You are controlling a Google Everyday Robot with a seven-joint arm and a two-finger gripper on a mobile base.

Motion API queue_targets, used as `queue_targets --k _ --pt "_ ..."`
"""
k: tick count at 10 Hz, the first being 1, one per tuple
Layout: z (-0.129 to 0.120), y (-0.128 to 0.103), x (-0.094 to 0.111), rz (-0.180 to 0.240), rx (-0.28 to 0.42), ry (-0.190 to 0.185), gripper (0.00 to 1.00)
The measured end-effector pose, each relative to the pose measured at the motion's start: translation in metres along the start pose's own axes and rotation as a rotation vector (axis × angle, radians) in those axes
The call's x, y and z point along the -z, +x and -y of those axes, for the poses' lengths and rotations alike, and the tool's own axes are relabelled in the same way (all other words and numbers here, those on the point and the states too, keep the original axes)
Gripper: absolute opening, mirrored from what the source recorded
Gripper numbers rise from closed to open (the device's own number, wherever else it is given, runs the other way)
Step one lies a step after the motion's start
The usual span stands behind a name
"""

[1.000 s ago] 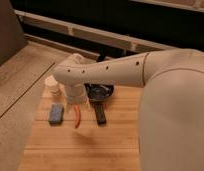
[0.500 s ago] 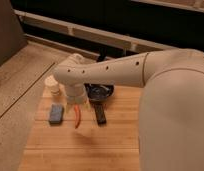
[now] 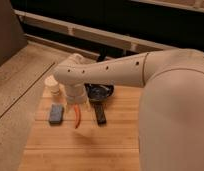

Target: Place the pepper in the ceramic cup

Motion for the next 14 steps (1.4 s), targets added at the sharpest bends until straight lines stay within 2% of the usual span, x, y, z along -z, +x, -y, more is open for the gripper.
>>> queue_targets --k 6,8,11,14 --pt "-0.002 -0.002 0.0 0.001 0.001 -0.001 0.65" --pt "-0.022 -0.025 -0.003 0.028 0.037 0.005 0.65" --pt "-0.038 -0.054 -0.021 0.006 0.1 0.021 0.65" --pt "-0.039 -0.075 -0.037 -0.016 0.105 0.023 0.65"
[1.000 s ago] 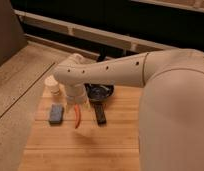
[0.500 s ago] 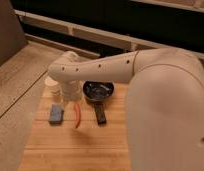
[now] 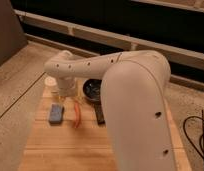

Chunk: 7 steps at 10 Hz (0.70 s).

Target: Place the pepper in the ceramic cup

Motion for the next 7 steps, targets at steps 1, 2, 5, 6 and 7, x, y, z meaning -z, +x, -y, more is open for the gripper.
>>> queue_targets --k 1,2,5,6,7 --pt "0.003 -0.004 -0.004 -0.006 -0.004 0.001 0.65" --pt "0.004 -0.008 -0.01 -0.016 -0.01 0.003 0.65" --pt "0.013 -0.012 -0.027 -0.053 -0.04 0.006 0.65" --pt "0.013 -0.014 -0.034 -0.062 -0.046 0.011 0.65" --pt "0.011 -0.015 -0.038 -0.066 -0.052 0.012 0.65"
